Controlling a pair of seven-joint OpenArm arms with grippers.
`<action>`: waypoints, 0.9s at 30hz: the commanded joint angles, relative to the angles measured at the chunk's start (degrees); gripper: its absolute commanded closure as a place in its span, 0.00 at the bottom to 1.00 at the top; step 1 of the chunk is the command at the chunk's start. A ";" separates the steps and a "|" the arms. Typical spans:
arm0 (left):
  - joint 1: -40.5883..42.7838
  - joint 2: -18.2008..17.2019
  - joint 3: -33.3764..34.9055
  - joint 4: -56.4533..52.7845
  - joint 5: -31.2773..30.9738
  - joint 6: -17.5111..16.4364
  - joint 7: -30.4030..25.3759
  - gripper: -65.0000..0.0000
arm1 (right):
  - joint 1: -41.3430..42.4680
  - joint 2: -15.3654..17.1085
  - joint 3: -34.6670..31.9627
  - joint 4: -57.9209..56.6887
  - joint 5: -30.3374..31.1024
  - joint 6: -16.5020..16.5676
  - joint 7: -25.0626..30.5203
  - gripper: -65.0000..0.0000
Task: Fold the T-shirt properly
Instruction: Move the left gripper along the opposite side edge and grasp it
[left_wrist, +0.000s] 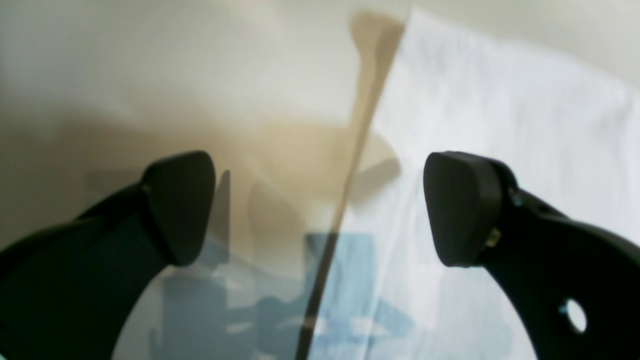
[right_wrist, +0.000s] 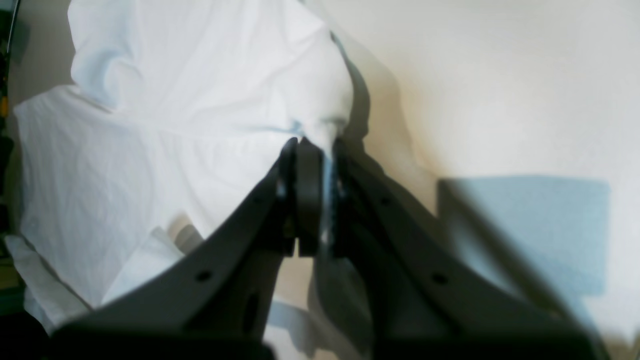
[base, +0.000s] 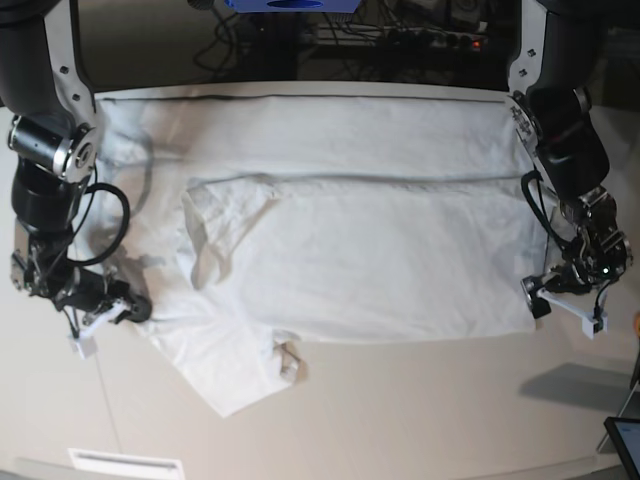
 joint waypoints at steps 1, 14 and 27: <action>-2.53 -0.88 0.01 -1.16 -0.17 0.00 -2.75 0.00 | 1.00 0.41 -0.16 0.20 -1.68 -0.42 -1.83 0.96; -9.30 -1.41 0.71 -21.30 0.00 0.09 -11.46 0.00 | 1.62 0.58 -0.16 0.28 -1.68 -0.42 -1.83 0.96; -7.81 1.67 11.88 -21.30 -0.52 -0.26 -11.46 0.00 | 2.06 0.58 -0.16 0.28 -1.68 -0.42 -1.66 0.96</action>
